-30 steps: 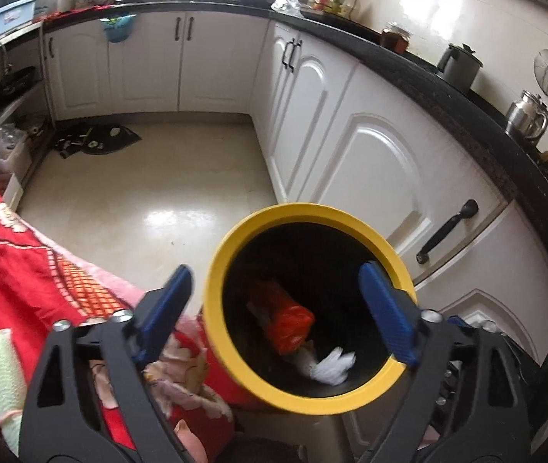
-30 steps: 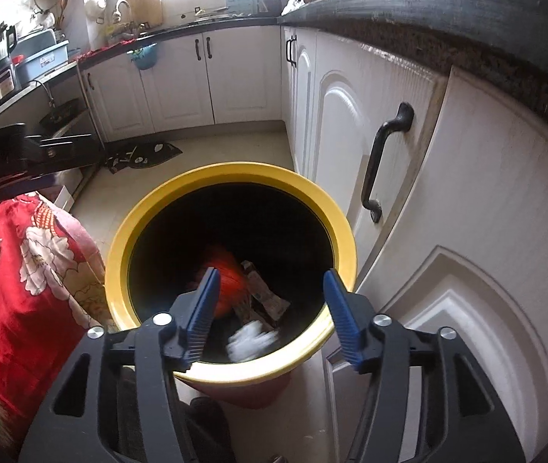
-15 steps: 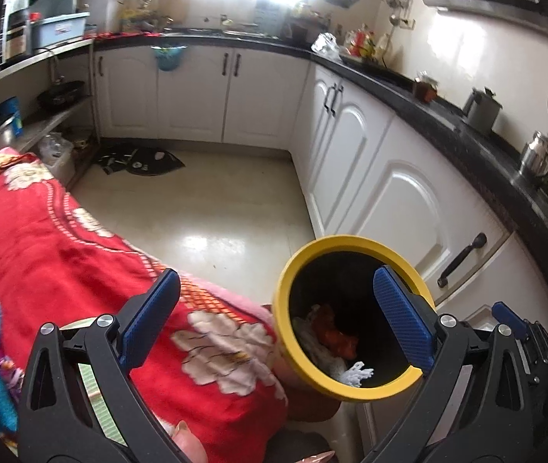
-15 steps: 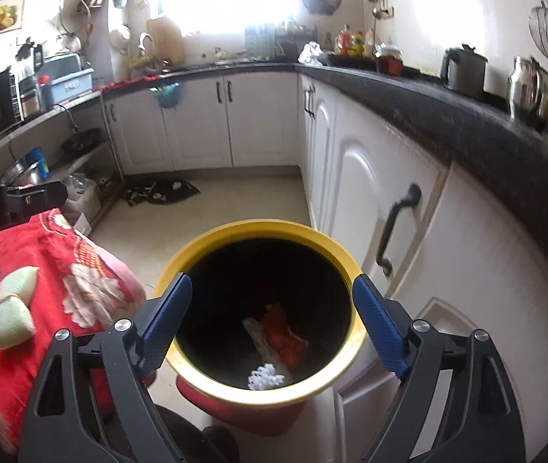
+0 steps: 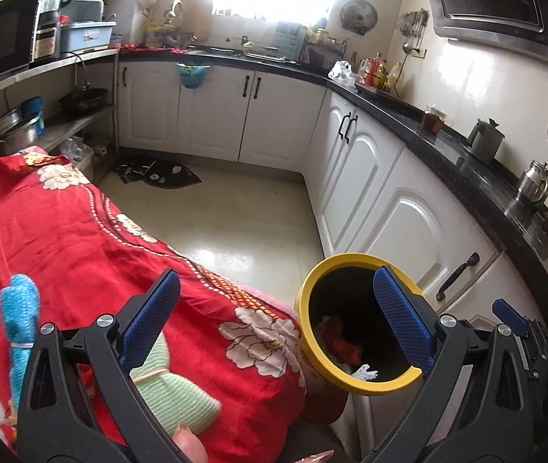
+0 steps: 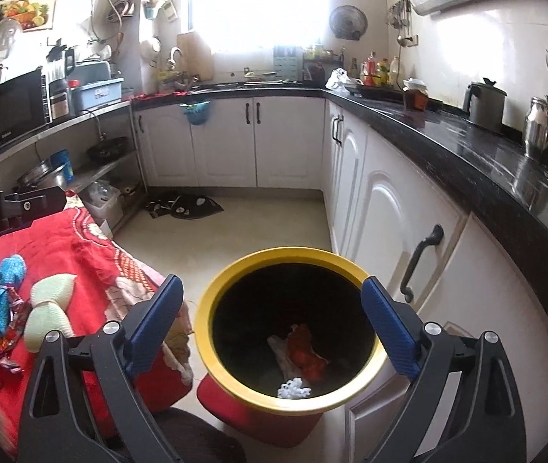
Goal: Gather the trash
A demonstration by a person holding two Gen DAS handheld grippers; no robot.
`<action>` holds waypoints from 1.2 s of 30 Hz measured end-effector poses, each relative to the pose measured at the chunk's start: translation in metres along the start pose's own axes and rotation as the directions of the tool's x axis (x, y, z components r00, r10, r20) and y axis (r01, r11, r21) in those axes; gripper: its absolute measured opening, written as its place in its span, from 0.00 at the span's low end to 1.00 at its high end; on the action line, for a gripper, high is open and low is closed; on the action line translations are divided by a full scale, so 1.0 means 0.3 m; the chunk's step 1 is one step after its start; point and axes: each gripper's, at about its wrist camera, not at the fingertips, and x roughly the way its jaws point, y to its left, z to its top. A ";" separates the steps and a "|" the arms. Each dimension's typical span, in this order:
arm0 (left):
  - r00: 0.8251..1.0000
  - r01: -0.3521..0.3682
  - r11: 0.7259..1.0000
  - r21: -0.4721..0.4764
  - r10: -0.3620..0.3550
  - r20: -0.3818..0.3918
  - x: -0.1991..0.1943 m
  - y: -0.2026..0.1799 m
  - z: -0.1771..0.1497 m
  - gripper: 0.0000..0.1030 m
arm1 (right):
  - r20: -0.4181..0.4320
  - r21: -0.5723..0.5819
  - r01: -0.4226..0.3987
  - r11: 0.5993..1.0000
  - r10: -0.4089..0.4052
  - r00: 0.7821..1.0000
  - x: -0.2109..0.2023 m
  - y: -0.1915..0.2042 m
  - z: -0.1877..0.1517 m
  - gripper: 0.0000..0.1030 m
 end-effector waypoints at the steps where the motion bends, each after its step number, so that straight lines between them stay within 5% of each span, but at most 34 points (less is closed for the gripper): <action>1: 1.000 -0.004 1.000 0.000 0.004 0.005 -0.007 0.006 -0.002 0.90 | 0.005 -0.003 -0.007 1.000 0.007 1.000 -0.006 0.008 0.004 0.88; 36: 0.979 -0.177 0.971 -0.158 0.191 0.075 -0.232 0.345 -0.047 0.90 | -0.014 -0.168 -0.234 0.958 0.235 0.972 -0.091 0.392 0.017 0.90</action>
